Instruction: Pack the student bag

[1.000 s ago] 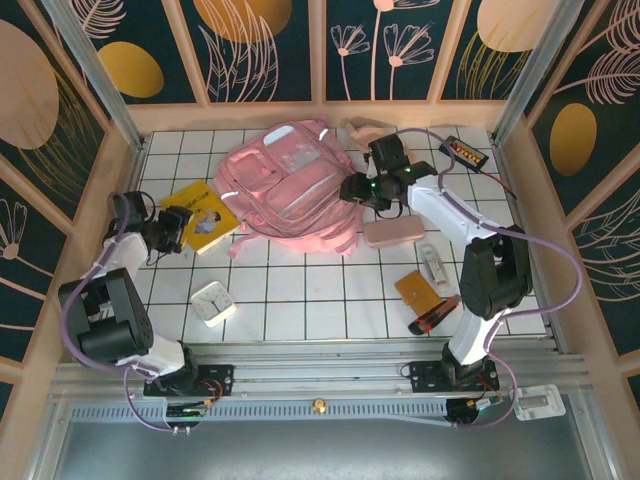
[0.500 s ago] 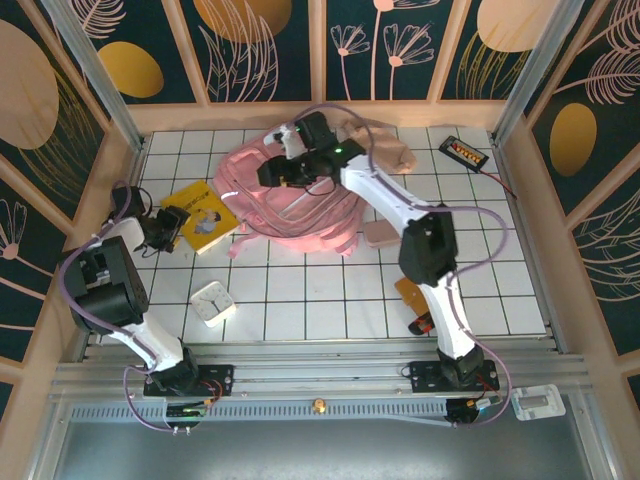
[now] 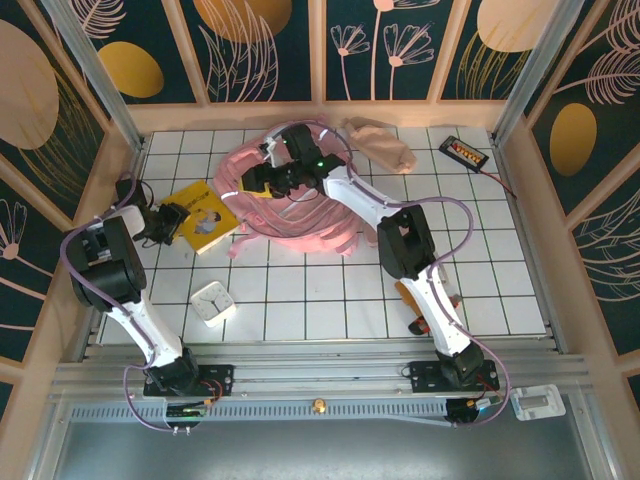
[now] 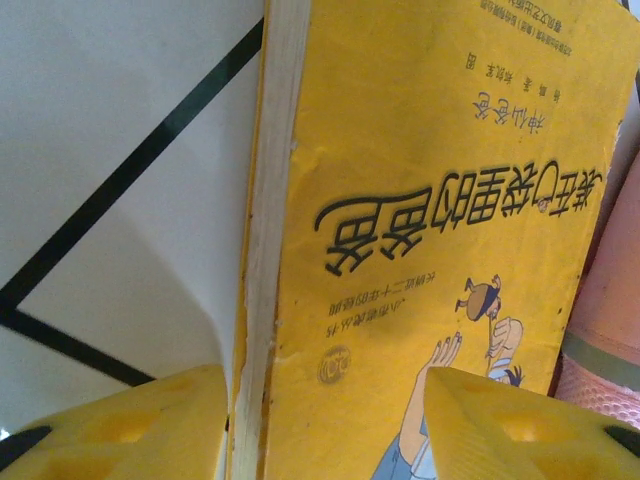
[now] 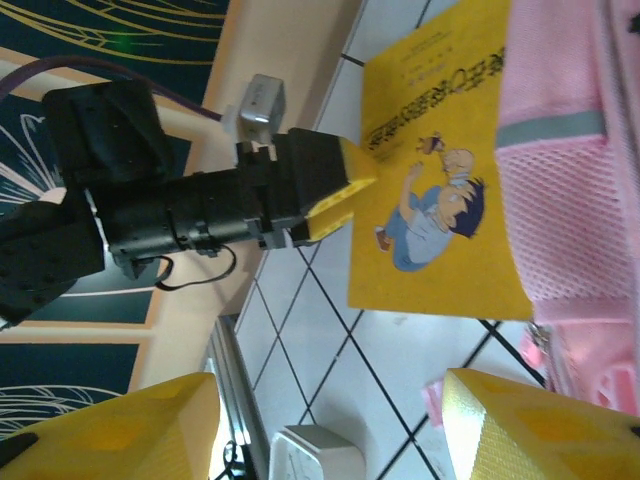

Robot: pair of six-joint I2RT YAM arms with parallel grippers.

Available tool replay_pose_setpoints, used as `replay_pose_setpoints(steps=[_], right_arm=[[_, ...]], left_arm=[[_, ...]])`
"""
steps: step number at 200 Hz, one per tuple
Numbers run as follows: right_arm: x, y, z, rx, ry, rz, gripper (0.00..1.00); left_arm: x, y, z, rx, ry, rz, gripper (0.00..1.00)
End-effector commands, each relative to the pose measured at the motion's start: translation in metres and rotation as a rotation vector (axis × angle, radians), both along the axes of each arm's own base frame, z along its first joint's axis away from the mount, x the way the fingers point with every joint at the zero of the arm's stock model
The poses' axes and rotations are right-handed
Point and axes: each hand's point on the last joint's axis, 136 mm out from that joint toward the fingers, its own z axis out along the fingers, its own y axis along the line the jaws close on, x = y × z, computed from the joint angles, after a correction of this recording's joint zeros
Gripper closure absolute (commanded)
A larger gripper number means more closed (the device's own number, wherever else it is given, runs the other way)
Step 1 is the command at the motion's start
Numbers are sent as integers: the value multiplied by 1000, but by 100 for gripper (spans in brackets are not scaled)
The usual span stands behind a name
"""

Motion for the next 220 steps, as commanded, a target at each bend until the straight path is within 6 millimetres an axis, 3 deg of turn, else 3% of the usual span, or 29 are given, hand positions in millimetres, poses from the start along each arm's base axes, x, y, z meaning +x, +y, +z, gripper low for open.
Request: replay_pose_setpoints(steps=[1,40,80,111,173,187,220], right_arm=[[-10,23,-14,50,50,42,40],[-8,22,-32,22,68,24,40],[-10,31,-64,9,115,26,40],[-9,28,-72,-17,121,13,40],[-2,7,-87,-133,114,-45,40],[-3,2,-94,-167,116,-51,40],[-2,-6,-109,-229,115,-67,39]], left_arm=[[-2,2,-11,5,36,-34,51],[-3,-4,-25,-19,56,-55,60],[-10,-17,-46,-13,122,-124,85],[-28,-23,-63,29,203,-186,100],[-96,-40,-70,71,321,-297,100],[-121,-46,-74,65,353,-305,100],[-143,-53,-72,65,361,-307,100]])
